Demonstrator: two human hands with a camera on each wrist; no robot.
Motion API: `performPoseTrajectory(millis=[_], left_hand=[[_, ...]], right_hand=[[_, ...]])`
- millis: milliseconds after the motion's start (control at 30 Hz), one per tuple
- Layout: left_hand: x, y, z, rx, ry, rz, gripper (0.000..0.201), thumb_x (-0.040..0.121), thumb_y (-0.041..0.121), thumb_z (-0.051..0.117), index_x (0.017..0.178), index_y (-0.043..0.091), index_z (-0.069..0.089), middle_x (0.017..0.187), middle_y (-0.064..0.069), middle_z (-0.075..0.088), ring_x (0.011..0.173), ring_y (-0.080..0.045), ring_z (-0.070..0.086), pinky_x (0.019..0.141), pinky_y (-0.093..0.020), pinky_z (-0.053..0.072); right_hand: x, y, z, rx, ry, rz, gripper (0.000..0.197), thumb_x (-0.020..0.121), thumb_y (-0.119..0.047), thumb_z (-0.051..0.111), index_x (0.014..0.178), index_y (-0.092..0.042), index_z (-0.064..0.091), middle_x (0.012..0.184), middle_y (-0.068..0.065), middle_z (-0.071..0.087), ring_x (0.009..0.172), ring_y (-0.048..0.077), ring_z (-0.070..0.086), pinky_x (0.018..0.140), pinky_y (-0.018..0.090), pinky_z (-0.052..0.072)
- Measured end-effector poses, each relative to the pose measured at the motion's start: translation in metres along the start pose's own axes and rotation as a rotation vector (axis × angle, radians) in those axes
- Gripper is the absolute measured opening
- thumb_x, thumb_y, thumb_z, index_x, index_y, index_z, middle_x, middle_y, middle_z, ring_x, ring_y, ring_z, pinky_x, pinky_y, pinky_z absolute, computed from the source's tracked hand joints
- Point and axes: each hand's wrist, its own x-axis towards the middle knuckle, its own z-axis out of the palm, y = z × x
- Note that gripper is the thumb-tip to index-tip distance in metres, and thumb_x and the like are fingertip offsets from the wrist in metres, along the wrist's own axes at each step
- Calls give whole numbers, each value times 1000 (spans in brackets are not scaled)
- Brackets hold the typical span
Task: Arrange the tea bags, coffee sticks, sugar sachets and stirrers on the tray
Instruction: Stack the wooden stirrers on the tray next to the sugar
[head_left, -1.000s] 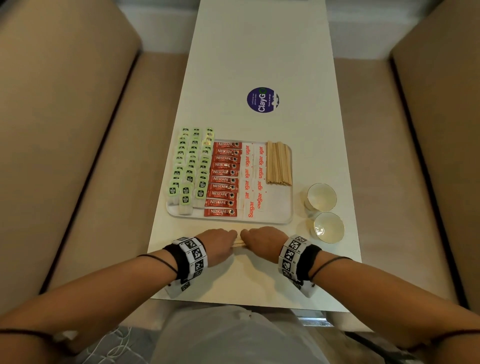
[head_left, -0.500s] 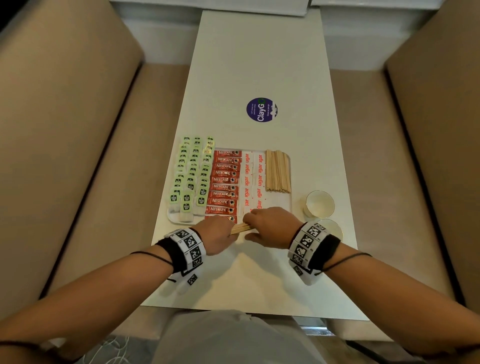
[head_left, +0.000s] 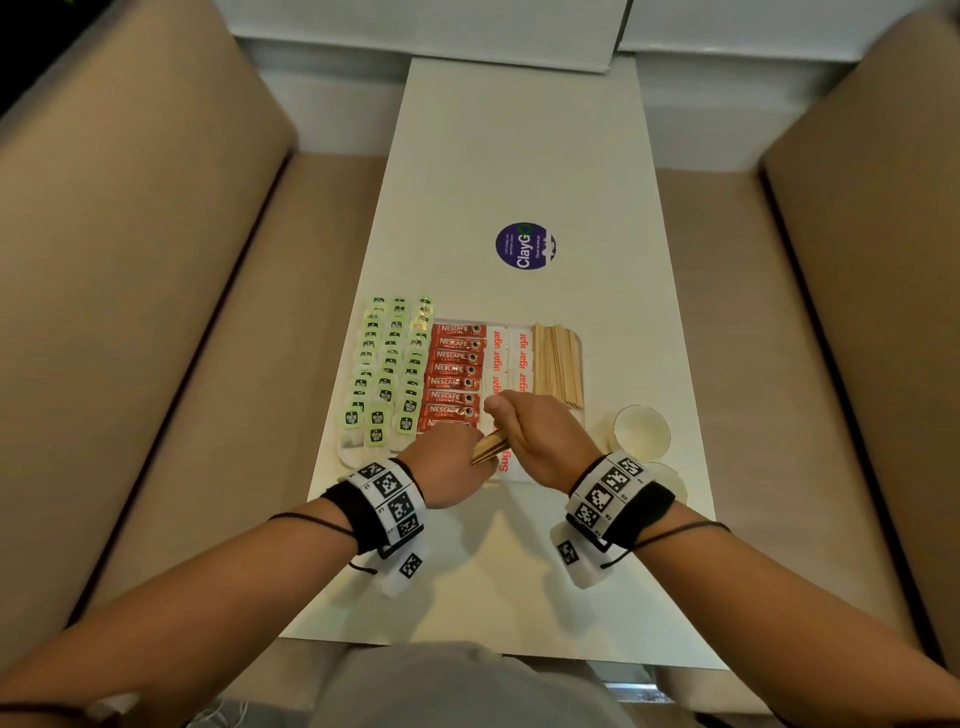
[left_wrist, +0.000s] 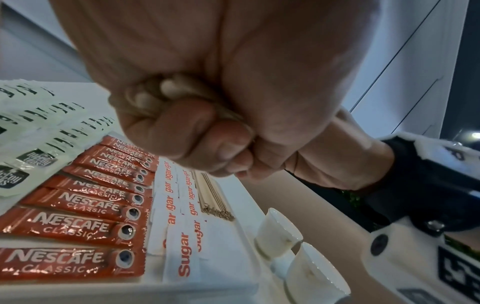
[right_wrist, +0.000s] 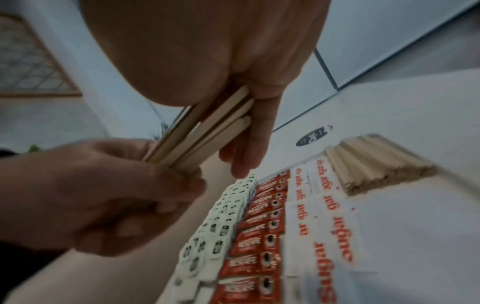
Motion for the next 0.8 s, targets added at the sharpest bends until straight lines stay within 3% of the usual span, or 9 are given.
performPoseTrajectory(millis=[200, 300, 333, 433, 500, 567, 633, 700, 800], left_hand=[[2, -7, -8, 39, 49, -12, 27, 95, 35, 55, 74, 18, 56, 67, 0, 58, 59, -18, 56, 53, -29, 39], [3, -6, -13, -1, 53, 33, 19, 91, 36, 56, 85, 20, 64, 75, 0, 65, 68, -19, 62, 63, -34, 53], [5, -5, -13, -7, 45, 52, 18, 89, 37, 54, 91, 23, 66, 80, 1, 67, 73, -18, 64, 69, -35, 55], [10, -9, -15, 31, 10, 63, 30, 81, 45, 48, 96, 30, 69, 86, 6, 69, 79, -13, 66, 73, -37, 57], [12, -13, -17, 65, 4, 60, 37, 77, 51, 47, 95, 29, 71, 84, 6, 70, 77, -11, 66, 71, -37, 58], [12, -12, -20, 84, 1, 70, 42, 75, 55, 49, 92, 25, 73, 81, 5, 69, 74, -12, 66, 69, -38, 57], [10, -8, -25, 62, 5, 70, 39, 76, 56, 55, 88, 23, 73, 77, 4, 68, 69, -13, 64, 66, -38, 55], [9, -6, -32, 31, 27, 68, 27, 79, 48, 69, 85, 22, 72, 72, 4, 66, 64, -13, 62, 58, -32, 50], [6, -9, -44, -27, 73, 75, 23, 80, 45, 77, 88, 25, 73, 72, 7, 65, 62, -8, 60, 54, -23, 43]], right_hand=[[11, 1, -8, 103, 80, 74, 65, 106, -55, 24, 86, -8, 65, 80, 6, 68, 75, 21, 63, 73, 41, 53], [10, -3, -4, 326, 65, 183, 64, 104, -60, 21, 91, -25, 73, 92, -1, 75, 84, 14, 69, 80, 34, 56], [9, -3, -1, 352, 19, 185, 63, 103, -61, 21, 90, -28, 74, 91, -2, 75, 81, 12, 69, 78, 34, 57], [10, 0, 1, 251, -126, 158, 74, 104, -62, 23, 89, -13, 77, 78, 2, 75, 64, 11, 70, 69, 31, 56], [11, 1, -2, 141, -189, 160, 73, 104, -60, 29, 75, -9, 73, 63, 0, 70, 49, 7, 63, 60, 22, 50], [12, 1, -1, 83, -176, 171, 66, 106, -50, 37, 57, -11, 60, 48, -4, 54, 38, 5, 47, 51, 20, 37], [12, 1, 0, 62, -152, 176, 60, 107, -40, 40, 55, -13, 53, 46, -5, 45, 36, 7, 39, 48, 22, 31], [12, 2, -2, 39, -123, 184, 57, 108, -37, 40, 60, -10, 58, 49, -2, 46, 39, 9, 38, 46, 20, 30], [12, 7, -9, 54, -54, 217, 57, 108, -35, 38, 61, -7, 52, 53, 4, 42, 46, 15, 35, 48, 27, 30]])
